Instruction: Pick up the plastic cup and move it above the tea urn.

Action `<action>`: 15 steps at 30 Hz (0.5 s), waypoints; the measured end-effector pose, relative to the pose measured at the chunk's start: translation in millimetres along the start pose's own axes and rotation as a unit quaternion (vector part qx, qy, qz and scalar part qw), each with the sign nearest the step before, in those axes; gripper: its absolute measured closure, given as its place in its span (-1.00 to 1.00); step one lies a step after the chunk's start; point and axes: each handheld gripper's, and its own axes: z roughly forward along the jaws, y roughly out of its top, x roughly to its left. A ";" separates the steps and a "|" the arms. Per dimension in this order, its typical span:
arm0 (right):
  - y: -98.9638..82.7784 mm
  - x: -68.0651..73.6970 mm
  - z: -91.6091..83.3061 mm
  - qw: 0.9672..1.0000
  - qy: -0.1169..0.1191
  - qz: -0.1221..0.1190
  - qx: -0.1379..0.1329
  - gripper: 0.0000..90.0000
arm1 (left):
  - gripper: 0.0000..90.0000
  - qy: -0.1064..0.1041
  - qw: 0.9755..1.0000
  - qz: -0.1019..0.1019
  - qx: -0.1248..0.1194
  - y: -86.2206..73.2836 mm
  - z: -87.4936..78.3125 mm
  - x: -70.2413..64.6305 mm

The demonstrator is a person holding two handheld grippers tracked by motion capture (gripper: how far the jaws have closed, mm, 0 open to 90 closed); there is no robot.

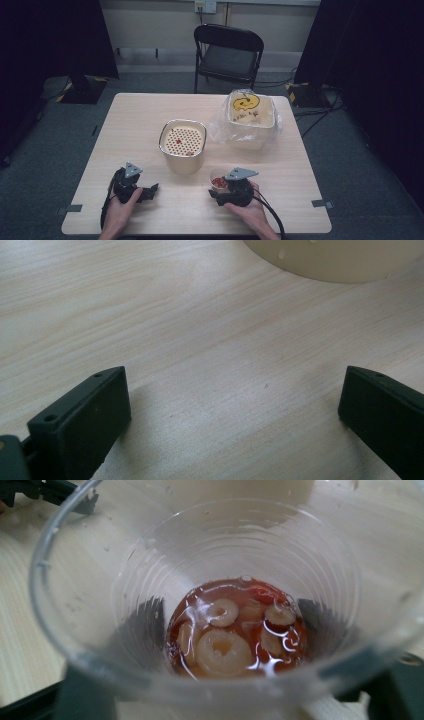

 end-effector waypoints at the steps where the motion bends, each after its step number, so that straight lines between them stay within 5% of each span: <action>1: -0.6 -0.1 0.8 1.000 0.000 -0.003 0.002 -0.27 | -1.00 0.001 1.000 0.001 0.000 0.0 -0.1 0.1; 7: -1.3 -0.4 -0.3 1.000 -0.009 -0.017 -0.009 -0.02 | -1.00 0.000 1.000 0.000 0.000 0.0 -0.1 0.0; 15: 4.4 -4.8 -10.2 0.999 -0.016 -0.010 -0.027 0.04 | -1.00 0.001 1.000 0.000 0.000 0.0 -0.1 0.0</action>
